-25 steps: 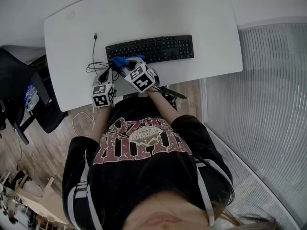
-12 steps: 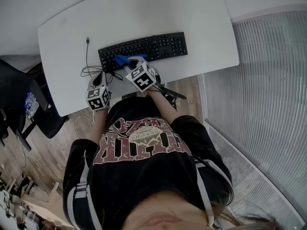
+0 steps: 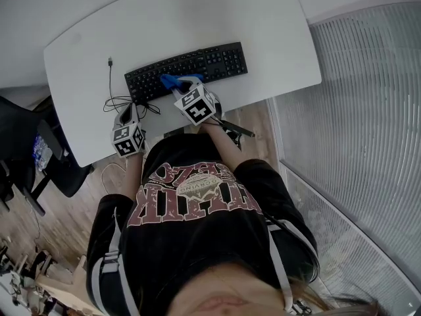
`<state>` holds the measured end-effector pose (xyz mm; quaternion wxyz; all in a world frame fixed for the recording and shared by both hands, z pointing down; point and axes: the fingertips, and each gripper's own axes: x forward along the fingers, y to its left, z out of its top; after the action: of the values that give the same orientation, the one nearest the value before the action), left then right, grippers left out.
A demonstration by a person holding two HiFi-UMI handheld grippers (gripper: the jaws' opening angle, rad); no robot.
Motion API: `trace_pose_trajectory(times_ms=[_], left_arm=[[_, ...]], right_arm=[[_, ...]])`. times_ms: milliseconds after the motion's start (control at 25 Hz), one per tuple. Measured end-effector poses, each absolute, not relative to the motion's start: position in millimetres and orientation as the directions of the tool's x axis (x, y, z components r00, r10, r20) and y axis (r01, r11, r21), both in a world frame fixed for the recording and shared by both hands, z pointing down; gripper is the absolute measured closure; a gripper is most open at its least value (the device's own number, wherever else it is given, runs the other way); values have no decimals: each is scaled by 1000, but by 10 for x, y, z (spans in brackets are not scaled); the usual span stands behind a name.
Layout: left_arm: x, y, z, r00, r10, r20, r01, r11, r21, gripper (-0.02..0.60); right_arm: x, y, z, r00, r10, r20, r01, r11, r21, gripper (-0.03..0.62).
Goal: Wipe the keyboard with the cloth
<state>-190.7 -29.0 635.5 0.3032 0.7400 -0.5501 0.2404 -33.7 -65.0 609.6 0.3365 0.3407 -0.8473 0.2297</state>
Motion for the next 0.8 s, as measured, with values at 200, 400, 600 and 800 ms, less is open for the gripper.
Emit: trace_pose_trajectory(times_ms=[200, 400, 600, 800], left_arm=[[-1894, -282, 6351, 265, -672, 692, -964, -194, 181, 552], [-1895, -277, 6353, 253, -674, 694, -967, -184, 174, 552], [-1868, -266, 6345, 241, -678, 694, -970, -176, 166, 552], [-1883, -280, 6345, 235, -681, 694, -972, -166, 166, 552]], right_arm=[[-165, -670, 6090, -528, -433, 730, -747, 647, -156, 530], [-52, -674, 6088, -520, -441, 732, -755, 637, -153, 530], [96, -664, 6086, -508, -449, 735, -767, 625, -149, 530], [166, -683, 6085, -498, -453, 739, -774, 617, -143, 530]])
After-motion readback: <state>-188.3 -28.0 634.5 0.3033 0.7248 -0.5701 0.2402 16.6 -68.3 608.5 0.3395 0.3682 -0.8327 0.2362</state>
